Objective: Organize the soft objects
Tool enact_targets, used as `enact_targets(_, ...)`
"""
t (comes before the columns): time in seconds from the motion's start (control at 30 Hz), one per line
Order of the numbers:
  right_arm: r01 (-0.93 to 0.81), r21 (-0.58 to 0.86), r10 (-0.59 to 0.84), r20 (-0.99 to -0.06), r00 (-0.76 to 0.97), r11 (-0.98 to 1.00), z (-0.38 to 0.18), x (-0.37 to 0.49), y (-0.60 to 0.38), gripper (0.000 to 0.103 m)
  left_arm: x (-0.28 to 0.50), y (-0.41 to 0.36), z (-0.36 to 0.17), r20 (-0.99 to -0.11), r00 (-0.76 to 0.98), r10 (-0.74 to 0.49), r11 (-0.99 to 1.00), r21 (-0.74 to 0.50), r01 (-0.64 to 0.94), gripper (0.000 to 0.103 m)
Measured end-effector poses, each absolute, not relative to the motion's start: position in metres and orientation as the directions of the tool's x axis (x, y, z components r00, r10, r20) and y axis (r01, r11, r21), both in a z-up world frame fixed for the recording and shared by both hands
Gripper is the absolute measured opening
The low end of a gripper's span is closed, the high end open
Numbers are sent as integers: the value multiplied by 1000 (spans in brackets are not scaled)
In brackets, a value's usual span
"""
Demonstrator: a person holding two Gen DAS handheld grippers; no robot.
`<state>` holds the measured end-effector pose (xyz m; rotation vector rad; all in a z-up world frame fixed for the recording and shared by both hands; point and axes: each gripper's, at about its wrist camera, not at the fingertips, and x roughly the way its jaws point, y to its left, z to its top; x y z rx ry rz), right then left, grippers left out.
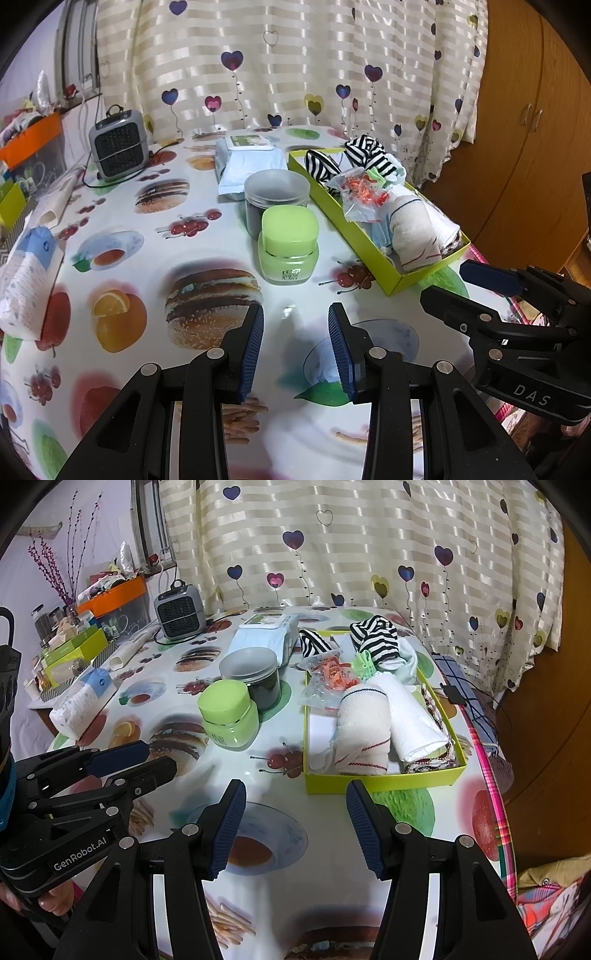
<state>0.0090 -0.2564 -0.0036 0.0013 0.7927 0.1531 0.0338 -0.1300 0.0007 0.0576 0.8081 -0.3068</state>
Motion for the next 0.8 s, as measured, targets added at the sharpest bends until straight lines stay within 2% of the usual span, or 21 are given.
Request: enact_targets(0.8, -133, 59, 134, -713, 688, 989, -8, 10, -258, 58, 33, -131, 0, -722, 646, -247, 954, -66, 292, 34)
